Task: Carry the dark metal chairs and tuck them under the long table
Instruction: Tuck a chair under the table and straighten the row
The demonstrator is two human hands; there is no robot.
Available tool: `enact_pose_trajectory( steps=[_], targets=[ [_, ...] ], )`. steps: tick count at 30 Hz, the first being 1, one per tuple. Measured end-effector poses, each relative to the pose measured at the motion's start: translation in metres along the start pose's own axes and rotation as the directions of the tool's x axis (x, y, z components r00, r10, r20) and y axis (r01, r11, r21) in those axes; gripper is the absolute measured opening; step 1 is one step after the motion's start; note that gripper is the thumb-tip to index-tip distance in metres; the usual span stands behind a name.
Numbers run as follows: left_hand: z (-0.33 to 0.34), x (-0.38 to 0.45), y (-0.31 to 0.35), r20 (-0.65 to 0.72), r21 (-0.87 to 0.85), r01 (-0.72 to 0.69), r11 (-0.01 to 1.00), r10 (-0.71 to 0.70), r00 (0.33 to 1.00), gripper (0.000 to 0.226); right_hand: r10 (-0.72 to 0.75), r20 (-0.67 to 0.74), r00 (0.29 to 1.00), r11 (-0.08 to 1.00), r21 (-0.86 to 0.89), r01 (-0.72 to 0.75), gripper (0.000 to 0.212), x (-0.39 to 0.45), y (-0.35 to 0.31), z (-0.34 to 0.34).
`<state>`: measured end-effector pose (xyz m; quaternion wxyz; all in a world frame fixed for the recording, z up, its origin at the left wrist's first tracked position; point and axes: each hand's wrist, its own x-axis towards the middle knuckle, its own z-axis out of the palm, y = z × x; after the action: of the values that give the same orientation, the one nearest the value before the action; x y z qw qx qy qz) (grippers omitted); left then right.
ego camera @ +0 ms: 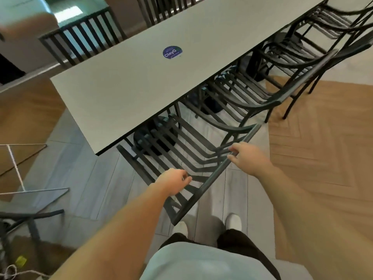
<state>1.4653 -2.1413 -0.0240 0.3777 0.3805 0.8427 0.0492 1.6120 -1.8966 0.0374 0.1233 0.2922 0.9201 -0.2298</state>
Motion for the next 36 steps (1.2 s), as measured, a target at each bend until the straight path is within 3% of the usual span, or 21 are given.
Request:
enact_pose_trajectory(
  steps=[7, 11, 16, 19, 22, 26, 36],
  targets=[
    [0.024, 0.005, 0.025, -0.034, -0.183, 0.222, 0.958, -0.232, 0.972, 0.043, -0.141, 0.218, 0.966, 0.972, -0.152, 0.176, 0.040, 0.062, 0.024, -0.010],
    [0.054, -0.004, 0.051, 0.008, -0.352, 0.351, 0.867, -0.372, 0.928, 0.058, -0.179, 0.413, 0.893, 0.943, -0.188, 0.275, 0.068, 0.088, 0.038, -0.016],
    [0.081, -0.007, 0.075, -0.009, -0.331, 0.422, 0.844, -0.450, 0.893, 0.070, -0.195, 0.567, 0.800, 0.895, -0.231, 0.381, 0.093, 0.105, 0.051, -0.018],
    [0.099, 0.000, 0.076, -0.061, -0.241, 0.447, 0.861, -0.473, 0.879, 0.057, -0.221, 0.609, 0.762, 0.834, -0.286, 0.471, 0.086, 0.112, 0.054, -0.009],
    [0.106, 0.008, 0.074, -0.085, -0.207, 0.490, 0.847, -0.514, 0.853, 0.035, -0.261, 0.620, 0.740, 0.744, -0.359, 0.564, 0.062, 0.115, 0.051, 0.000],
    [0.105, 0.013, 0.072, -0.068, -0.157, 0.512, 0.845, -0.526, 0.848, 0.035, -0.274, 0.561, 0.781, 0.709, -0.431, 0.558, 0.043, 0.117, 0.052, 0.011],
    [0.078, 0.030, 0.034, -0.158, -0.085, 0.489, 0.868, -0.497, 0.854, 0.037, -0.227, 0.517, 0.826, 0.731, -0.471, 0.495, 0.043, 0.141, 0.024, 0.022]
  ],
)
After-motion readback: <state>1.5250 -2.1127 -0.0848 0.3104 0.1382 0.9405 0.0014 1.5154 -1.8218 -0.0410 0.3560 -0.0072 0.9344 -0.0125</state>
